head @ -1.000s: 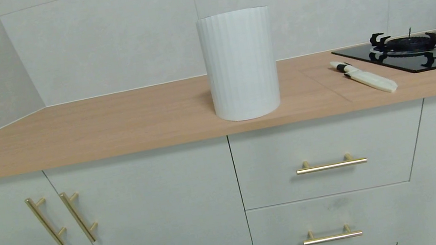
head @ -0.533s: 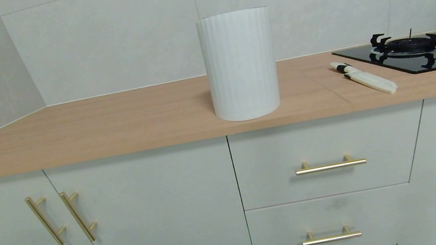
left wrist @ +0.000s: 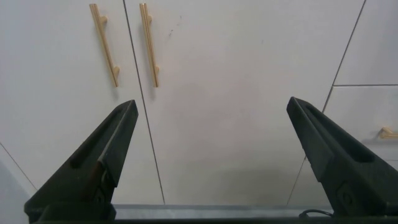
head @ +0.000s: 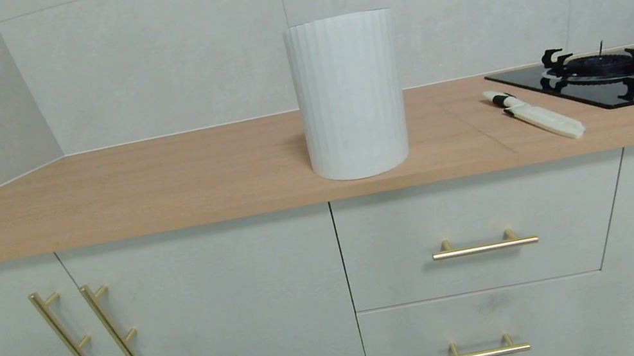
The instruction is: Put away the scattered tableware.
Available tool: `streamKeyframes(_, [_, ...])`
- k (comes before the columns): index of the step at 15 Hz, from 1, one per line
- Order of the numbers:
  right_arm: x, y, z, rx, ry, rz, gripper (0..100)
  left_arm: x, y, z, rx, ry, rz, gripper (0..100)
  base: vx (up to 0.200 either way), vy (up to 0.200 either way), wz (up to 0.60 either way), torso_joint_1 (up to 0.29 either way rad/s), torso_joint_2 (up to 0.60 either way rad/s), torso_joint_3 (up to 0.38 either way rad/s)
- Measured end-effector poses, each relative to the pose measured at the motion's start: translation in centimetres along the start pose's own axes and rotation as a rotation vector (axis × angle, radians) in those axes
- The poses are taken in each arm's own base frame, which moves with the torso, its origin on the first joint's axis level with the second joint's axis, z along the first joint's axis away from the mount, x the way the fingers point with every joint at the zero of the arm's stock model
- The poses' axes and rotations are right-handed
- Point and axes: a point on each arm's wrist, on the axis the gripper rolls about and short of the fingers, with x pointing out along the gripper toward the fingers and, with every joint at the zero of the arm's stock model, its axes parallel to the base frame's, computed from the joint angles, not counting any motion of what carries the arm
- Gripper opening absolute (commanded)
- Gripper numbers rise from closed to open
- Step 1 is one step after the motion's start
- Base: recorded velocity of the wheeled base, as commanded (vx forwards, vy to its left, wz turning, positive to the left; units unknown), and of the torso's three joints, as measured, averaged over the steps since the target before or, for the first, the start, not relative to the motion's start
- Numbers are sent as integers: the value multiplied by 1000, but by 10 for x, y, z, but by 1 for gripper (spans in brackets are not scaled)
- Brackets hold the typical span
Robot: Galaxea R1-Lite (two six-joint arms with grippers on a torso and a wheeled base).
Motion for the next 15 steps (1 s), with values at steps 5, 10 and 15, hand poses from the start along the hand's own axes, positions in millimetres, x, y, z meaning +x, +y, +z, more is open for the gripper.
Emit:
streamKeyframes(5, [0,0,0,-1,0,1,100,0,0,0,0,0,0,100,0,0,0,0,0,0])
streamKeyframes(10, [0,0,0,-1,0,0,100,0,0,0,0,0,0,100,0,0,0,38,-169,-170])
streamKeyframes(15, [0,0,0,-1,0,0,100,0,0,0,0,0,0,100,0,0,0,173,-491,-288])
